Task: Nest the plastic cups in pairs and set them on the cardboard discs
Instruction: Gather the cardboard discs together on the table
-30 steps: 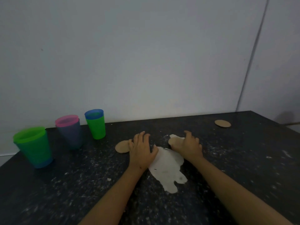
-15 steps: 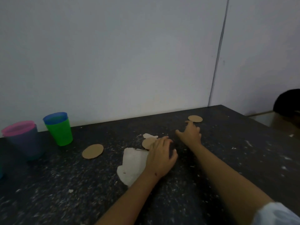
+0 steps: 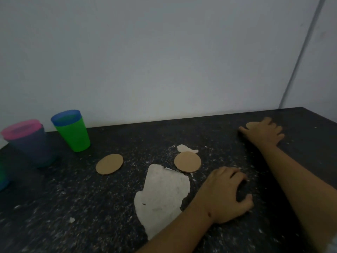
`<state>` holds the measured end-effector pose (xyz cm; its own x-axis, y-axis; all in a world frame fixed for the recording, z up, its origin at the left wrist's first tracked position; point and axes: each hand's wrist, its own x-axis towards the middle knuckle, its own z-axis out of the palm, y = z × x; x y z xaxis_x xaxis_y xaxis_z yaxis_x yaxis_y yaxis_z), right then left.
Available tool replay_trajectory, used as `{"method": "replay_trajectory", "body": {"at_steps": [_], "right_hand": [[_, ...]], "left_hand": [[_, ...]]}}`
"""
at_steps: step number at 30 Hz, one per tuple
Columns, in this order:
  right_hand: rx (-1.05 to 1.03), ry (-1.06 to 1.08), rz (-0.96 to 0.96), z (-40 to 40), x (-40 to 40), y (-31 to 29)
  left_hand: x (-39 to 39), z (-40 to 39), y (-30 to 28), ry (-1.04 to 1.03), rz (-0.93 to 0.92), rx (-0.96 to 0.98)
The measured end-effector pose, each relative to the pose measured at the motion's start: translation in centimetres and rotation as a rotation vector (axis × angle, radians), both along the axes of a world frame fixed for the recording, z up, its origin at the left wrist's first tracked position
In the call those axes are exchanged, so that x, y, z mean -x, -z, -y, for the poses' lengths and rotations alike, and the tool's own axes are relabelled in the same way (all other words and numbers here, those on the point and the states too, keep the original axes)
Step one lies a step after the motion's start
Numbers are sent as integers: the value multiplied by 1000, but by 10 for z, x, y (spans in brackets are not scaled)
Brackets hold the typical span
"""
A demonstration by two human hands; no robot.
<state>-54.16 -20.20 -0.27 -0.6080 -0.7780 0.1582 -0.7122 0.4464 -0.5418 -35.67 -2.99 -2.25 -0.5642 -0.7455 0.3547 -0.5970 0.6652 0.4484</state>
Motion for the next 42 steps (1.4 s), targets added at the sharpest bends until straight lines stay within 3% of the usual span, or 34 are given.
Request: {"method": "replay_trajectory", "body": {"at_steps": [4,10,18,21,26,29,39,42], "right_hand": [[20,67,39,16,1,0],[37,-71,12,-12,-12,0],[78,-233,67,-90,-56,-2],[89,-226,82,-115,-64,-2],[86,-232,66,-143,-70,-3],[86,-281,55,-148,-75,-4],[-37,-337,36,-137,-103,-9],[31,-357,-29,-135,-123,-17]], "left_hand": [[0,2,0,11,-20,2],[0,-1,-1,4,-31,-45],[-21,-14,-10,-270,-92,113],[-45,-15,-3,-362,24,106],[-69,-10,6,-450,246,-156],[-71,-10,6,-498,300,-159],[-92,-19,1,-536,183,-98],[-121,-19,-11,-596,152,-43]]}}
